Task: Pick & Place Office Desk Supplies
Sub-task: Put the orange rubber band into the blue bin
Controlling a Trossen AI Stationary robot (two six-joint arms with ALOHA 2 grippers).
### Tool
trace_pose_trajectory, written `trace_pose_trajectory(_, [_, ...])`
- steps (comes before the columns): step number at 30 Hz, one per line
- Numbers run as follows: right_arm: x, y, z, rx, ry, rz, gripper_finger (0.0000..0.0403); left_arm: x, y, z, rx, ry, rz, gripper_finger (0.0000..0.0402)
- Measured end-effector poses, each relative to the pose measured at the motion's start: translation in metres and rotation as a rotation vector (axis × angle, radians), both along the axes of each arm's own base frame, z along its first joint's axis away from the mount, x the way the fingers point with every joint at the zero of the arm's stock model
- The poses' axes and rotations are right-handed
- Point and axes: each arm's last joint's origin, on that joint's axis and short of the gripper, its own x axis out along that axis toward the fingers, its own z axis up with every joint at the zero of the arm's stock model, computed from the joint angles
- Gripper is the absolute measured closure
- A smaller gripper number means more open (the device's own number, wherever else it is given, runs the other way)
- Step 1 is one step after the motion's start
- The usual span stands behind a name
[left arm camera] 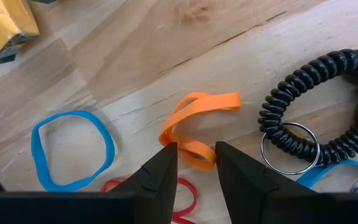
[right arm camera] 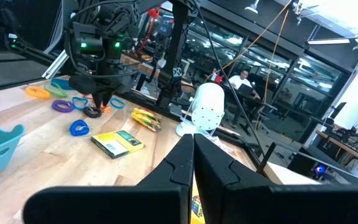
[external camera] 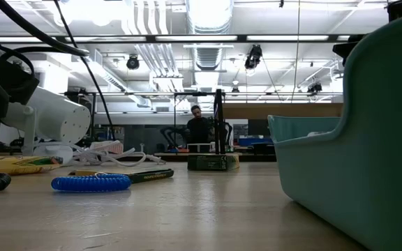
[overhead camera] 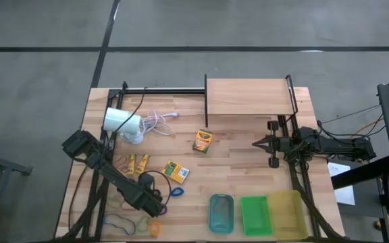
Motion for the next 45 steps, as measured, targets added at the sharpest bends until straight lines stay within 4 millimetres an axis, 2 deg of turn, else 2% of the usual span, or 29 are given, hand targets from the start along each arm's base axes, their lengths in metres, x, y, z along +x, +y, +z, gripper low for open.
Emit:
trace_pose_trajectory(8, [0.0, 0.0, 0.0, 0.0, 0.0, 0.0, 0.0394, 0.007, -0.007, 0.007, -0.05, -0.038, -0.04, 0.0285])
trace_pose_trajectory(15, [0.0, 0.0, 0.0, 0.0, -0.001, 0.0, 0.0394, 0.005, -0.004, 0.017, -0.044, -0.043, -0.018, 0.0285])
trace_pose_trajectory(23, [0.0, 0.0, 0.0, 0.0, 0.0, 0.0, 0.0394, 0.004, 0.0, 0.017, 0.038, -0.069, -0.071, 0.0285])
trace_pose_trajectory(41, [0.0, 0.0, 0.0, 0.0, 0.0, 0.0, 0.0394, 0.003, -0.004, 0.017, 0.029, -0.085, -0.095, 0.0284])
trace_pose_trajectory(45, [0.0, 0.0, 0.0, 0.0, 0.0, -0.001, 0.0394, -0.001, -0.003, 0.011, 0.035, -0.074, -0.088, 0.0284])
